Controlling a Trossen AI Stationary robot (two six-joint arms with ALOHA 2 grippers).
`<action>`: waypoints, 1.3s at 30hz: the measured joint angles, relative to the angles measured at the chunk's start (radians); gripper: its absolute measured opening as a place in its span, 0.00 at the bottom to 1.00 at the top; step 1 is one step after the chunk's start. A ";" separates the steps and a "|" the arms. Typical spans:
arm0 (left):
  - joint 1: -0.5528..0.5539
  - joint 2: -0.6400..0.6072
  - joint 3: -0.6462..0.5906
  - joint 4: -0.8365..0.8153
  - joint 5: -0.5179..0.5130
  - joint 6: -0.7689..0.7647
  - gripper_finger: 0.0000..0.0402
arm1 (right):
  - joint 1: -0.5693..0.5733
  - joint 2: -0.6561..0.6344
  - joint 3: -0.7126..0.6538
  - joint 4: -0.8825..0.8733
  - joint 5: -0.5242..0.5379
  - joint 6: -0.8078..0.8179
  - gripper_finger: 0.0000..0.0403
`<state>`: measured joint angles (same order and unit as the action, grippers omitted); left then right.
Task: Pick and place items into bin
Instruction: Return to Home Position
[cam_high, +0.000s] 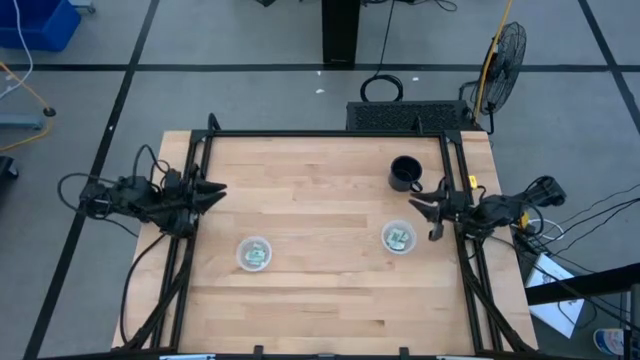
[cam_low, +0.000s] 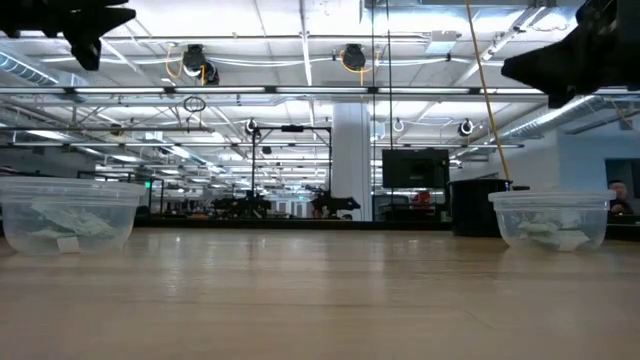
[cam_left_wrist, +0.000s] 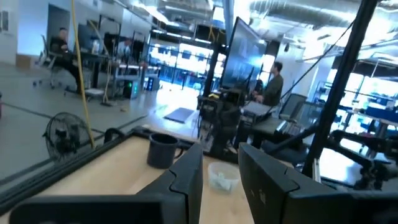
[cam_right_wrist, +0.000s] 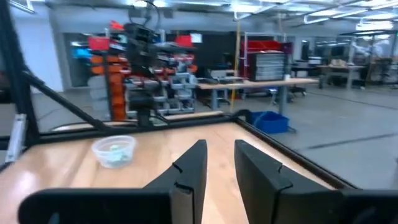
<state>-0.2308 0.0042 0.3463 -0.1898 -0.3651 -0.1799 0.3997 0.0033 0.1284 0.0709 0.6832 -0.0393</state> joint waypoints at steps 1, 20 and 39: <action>0.003 0.001 0.002 0.002 0.006 -0.001 0.27 | -0.015 0.000 0.000 -0.009 -0.001 0.004 0.19; 0.069 0.012 -0.303 0.229 0.072 -0.087 0.27 | -0.125 0.006 -0.109 0.012 -0.162 0.072 0.19; 0.074 0.079 -0.334 0.228 0.207 0.018 0.27 | -0.125 0.012 -0.112 0.027 -0.160 -0.026 0.19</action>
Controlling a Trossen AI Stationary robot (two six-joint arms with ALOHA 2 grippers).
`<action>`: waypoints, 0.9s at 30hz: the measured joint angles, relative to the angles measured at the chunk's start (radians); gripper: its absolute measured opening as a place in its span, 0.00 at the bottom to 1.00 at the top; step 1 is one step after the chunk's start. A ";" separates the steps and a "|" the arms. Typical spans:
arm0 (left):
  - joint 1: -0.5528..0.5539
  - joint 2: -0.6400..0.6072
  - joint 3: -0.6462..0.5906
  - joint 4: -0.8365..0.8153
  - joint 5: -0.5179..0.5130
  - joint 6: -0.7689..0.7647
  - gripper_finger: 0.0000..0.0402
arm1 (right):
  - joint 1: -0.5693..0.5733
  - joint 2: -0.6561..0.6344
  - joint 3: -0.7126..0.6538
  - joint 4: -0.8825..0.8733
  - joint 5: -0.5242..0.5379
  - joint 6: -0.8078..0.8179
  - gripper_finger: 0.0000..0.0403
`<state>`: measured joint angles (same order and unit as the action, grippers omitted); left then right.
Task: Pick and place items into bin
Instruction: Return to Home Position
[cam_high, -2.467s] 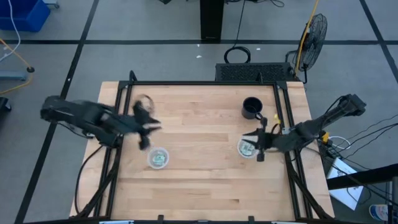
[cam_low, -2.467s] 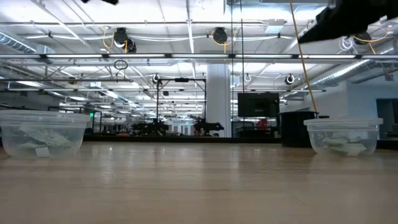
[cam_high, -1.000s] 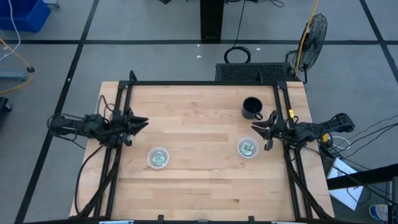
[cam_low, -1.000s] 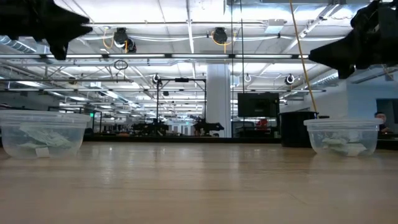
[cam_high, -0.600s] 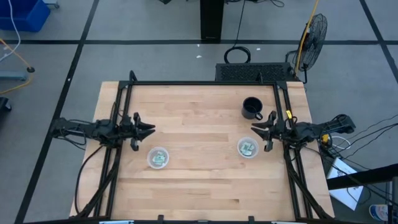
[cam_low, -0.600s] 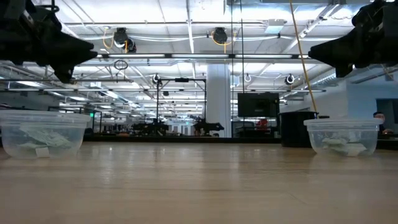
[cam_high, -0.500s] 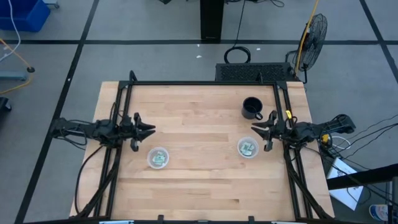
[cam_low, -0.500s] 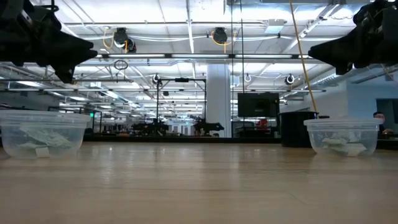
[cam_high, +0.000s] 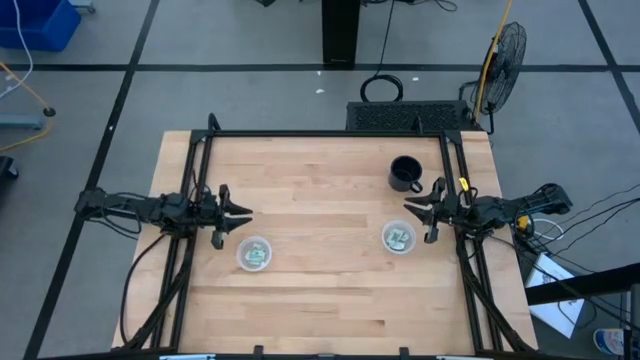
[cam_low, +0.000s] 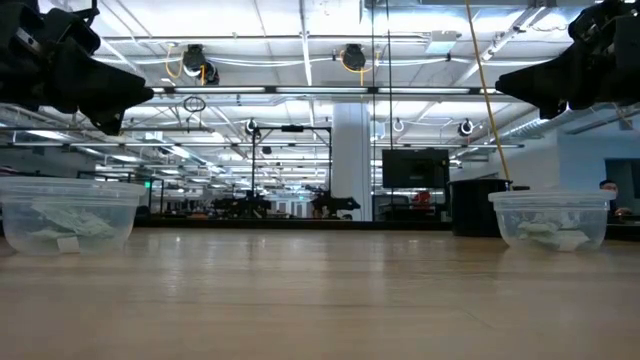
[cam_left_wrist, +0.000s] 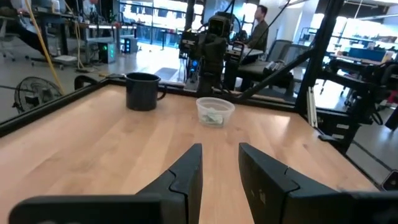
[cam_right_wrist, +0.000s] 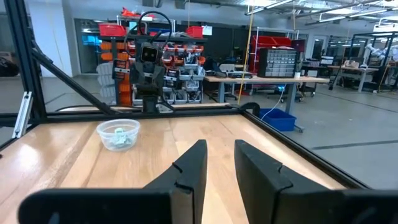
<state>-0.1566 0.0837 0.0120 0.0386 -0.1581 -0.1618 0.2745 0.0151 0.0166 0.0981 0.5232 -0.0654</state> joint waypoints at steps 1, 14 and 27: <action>0.000 0.002 0.000 0.001 0.000 -0.001 0.27 | 0.000 0.000 0.000 0.000 0.000 0.000 0.19; 0.000 0.003 -0.002 0.020 -0.004 -0.002 0.27 | 0.000 0.000 -0.001 0.002 0.000 0.000 0.19; 0.000 0.003 -0.002 0.023 -0.006 -0.003 0.27 | 0.000 0.000 -0.001 0.002 0.000 0.000 0.19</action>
